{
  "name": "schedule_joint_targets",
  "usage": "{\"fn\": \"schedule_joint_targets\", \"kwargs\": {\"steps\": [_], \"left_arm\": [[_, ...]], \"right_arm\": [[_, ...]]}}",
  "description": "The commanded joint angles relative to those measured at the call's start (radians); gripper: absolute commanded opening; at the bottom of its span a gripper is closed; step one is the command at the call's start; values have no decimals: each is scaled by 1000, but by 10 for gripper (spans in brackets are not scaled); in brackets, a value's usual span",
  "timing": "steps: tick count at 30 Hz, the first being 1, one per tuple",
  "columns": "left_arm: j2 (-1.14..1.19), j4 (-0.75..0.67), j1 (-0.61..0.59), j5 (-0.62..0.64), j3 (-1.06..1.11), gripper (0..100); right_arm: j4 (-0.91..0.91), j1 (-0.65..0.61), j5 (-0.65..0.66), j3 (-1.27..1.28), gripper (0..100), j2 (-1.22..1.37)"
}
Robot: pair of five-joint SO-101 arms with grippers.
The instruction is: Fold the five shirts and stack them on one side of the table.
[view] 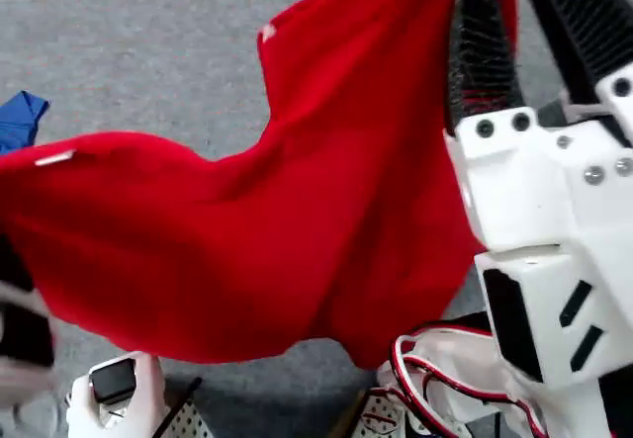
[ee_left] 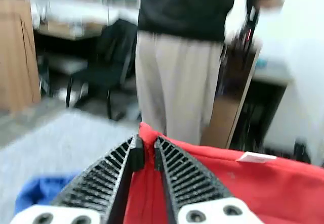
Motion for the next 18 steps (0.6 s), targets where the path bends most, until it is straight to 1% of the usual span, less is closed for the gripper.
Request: {"fn": "schedule_joint_targets", "kwargs": {"steps": [1,6,8,13,16,18], "left_arm": [[-31,11,-8,-15,189,18],[-48,5,-3,-17,351,18],[-48,-46,-3,-12,439,19],[-48,-275,-9,-14,686,19],[-48,-456,-9,-14,819,19],[-47,-594,-31,-12,895,19]], "right_arm": [[35,-30,-6,15,4,33],[34,-30,-6,94,4,133],[14,-30,-12,116,4,197],[-100,-30,-8,117,4,392],[-216,-28,-6,117,4,513],[-302,-28,-5,117,4,587]]}}
